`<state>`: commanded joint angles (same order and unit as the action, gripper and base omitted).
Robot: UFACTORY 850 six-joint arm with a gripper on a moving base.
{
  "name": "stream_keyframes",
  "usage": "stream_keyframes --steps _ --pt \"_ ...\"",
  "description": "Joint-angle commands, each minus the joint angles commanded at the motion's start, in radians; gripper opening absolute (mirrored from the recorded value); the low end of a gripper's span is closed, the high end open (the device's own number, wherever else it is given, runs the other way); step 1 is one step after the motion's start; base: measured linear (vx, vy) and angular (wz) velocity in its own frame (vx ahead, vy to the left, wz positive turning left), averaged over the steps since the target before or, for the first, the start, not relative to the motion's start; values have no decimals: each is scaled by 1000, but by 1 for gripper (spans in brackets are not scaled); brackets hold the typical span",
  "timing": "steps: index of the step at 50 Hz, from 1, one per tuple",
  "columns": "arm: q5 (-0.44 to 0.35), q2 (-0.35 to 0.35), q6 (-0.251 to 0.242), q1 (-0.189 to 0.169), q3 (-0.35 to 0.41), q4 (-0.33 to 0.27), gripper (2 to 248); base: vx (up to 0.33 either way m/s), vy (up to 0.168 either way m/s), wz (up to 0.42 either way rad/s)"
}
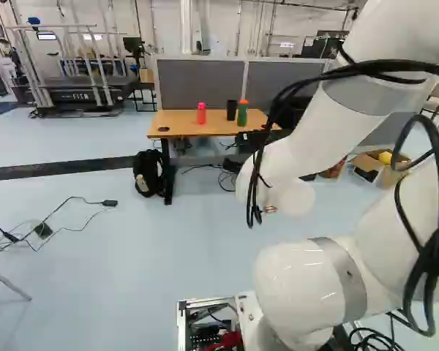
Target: Pick up the green bottle from the table
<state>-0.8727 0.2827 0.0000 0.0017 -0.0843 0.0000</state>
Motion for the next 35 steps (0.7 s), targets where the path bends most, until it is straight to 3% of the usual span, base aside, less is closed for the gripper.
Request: stream_keyframes --steps 18,35 --pt "0 0 0 0 0 0 247 144 -28 0" --pt "0 0 0 0 0 0 247 252 -95 0"
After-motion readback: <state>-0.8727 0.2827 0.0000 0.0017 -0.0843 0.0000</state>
